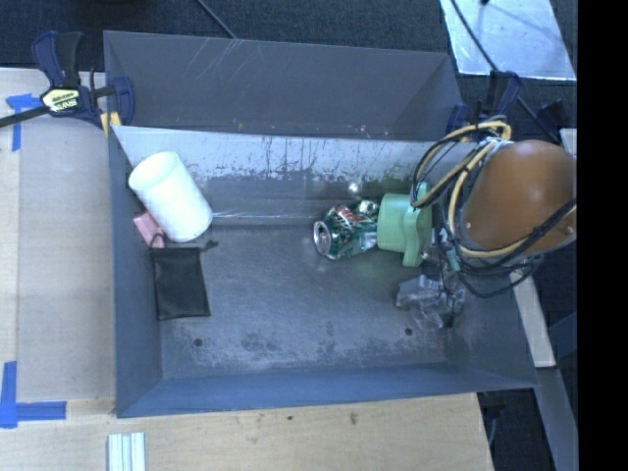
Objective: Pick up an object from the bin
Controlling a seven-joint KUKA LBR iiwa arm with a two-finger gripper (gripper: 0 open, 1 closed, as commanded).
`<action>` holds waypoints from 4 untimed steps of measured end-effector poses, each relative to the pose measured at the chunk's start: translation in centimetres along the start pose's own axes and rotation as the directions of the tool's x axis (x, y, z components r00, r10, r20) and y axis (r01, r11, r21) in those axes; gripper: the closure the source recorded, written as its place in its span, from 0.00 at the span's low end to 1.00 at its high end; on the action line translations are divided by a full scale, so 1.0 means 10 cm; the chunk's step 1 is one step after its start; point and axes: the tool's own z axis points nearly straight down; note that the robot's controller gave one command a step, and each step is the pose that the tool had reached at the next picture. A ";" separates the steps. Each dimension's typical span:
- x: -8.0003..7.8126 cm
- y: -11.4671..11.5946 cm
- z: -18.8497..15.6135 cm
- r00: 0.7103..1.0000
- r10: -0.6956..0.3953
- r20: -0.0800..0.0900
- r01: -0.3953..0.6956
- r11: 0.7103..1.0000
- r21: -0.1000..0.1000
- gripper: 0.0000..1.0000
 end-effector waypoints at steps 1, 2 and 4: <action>0.00 0.00 0.00 1.000 0.000 0.000 0.000 1.000 0.000 1.00; 0.00 0.00 -0.01 1.000 0.001 0.000 -0.001 1.000 0.000 1.00; 0.00 0.03 -0.30 1.000 0.000 -0.002 0.000 1.000 -0.012 1.00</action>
Offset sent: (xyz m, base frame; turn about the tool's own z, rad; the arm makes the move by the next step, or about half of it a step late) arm 0.0000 -0.0001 0.0066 0.0000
